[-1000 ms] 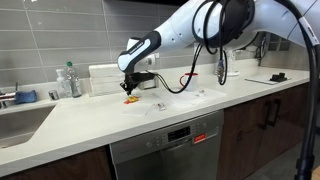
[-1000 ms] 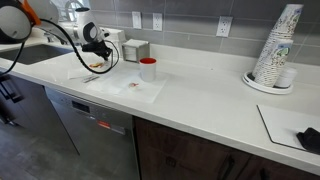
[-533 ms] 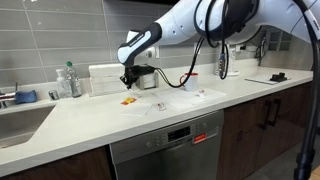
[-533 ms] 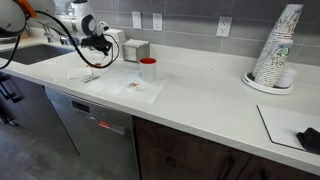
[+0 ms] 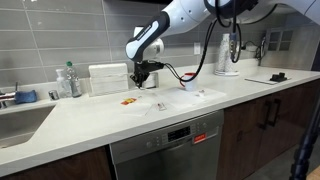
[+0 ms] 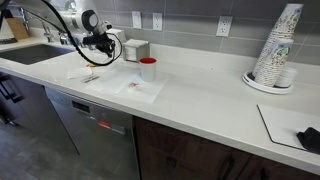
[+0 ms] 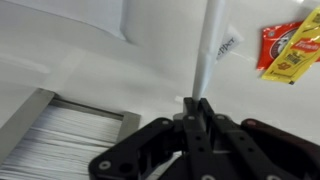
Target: Pick up the spoon near the orange and the yellow sachets and move it to the right on the paper towel
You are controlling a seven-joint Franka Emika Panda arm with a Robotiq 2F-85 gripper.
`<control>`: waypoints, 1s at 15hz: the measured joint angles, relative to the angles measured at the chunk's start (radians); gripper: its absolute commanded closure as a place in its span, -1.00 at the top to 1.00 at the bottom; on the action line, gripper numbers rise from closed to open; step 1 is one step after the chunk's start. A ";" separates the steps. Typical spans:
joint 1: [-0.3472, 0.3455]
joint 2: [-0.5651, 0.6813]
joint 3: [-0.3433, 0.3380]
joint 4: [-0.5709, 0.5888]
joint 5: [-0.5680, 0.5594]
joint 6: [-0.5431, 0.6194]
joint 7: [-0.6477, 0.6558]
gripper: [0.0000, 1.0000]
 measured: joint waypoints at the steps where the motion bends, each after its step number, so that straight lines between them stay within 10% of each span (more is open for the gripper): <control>1: -0.004 -0.027 -0.002 -0.037 0.000 0.013 0.014 -0.96; 15: 0.011 -0.416 -0.240 -0.656 -0.176 0.272 0.505 -0.96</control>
